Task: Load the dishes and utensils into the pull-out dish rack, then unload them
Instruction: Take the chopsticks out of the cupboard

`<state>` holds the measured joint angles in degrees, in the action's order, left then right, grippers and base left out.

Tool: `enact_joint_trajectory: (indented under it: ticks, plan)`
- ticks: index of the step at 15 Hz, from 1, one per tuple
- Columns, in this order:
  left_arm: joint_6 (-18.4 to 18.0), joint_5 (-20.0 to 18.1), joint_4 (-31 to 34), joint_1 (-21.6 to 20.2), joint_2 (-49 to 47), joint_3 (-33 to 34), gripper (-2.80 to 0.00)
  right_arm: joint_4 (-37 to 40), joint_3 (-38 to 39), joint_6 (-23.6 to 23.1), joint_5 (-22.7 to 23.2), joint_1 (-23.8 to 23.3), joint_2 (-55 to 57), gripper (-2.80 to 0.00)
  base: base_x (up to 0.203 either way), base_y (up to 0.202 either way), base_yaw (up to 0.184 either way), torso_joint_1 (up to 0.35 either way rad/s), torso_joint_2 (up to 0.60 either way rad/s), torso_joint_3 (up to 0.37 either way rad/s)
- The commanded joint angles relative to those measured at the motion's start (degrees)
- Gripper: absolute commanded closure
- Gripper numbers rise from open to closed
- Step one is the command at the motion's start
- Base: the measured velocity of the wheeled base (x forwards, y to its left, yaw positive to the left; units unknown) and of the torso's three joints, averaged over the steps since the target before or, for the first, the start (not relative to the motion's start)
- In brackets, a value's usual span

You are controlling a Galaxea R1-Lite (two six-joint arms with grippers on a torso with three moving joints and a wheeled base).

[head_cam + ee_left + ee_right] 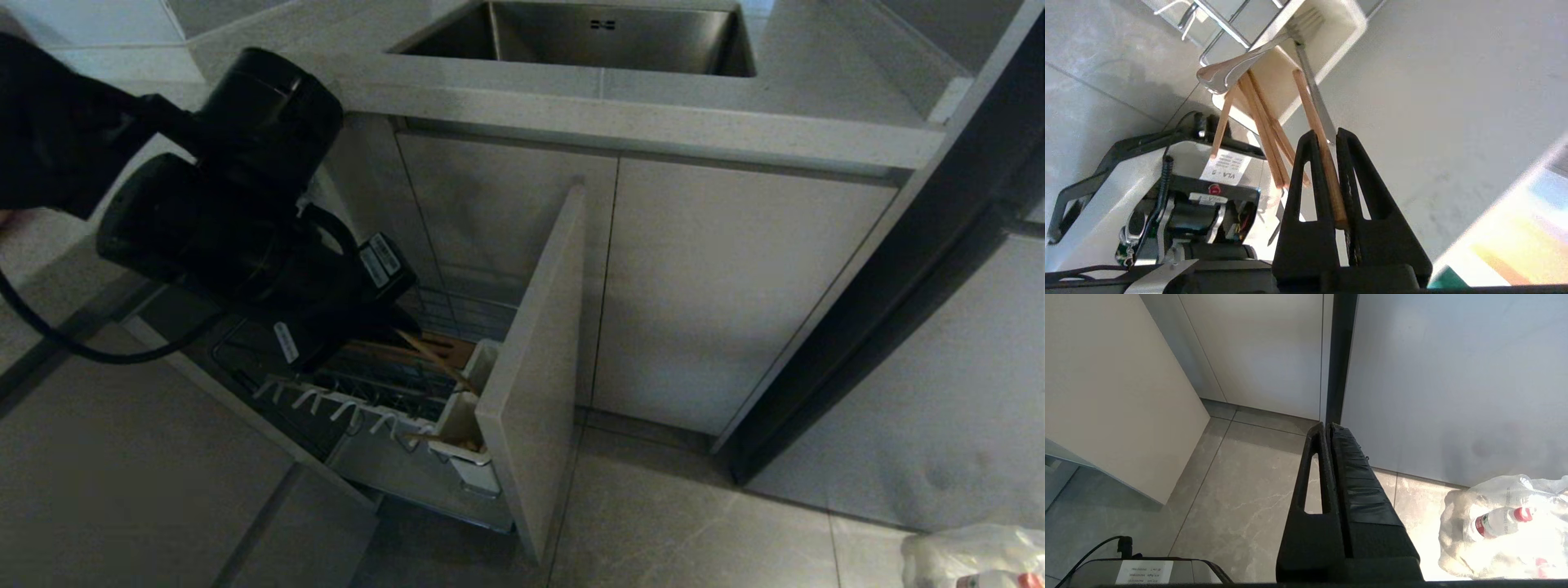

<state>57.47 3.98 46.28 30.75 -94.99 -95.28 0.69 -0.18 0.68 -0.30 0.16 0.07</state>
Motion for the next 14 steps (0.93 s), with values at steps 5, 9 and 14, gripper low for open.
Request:
enact_joint_trajectory:
  ticks: [5, 9, 14]
  plan:
    - [-0.12, 7.16, 3.89, 1.71, 5.87, -1.33, 0.00, 0.02, 0.01, 0.02, -0.01, 0.02, 0.01, 0.00, 0.000, 0.000, 0.000, 0.000, 0.00, 0.000]
    - [-0.96, 10.52, 5.40, 1.77, 8.39, -1.94, 0.00, 0.02, 0.01, 0.02, 0.04, 0.02, 0.01, 0.00, 0.000, 0.000, 0.000, 0.000, 0.00, 0.000]
    - [-2.41, 13.05, 5.40, 1.77, 13.28, -3.49, 0.00, 0.02, 0.01, 0.02, 0.04, 0.02, 0.01, 0.00, 0.000, 0.000, 0.000, 0.000, 0.00, 0.000]
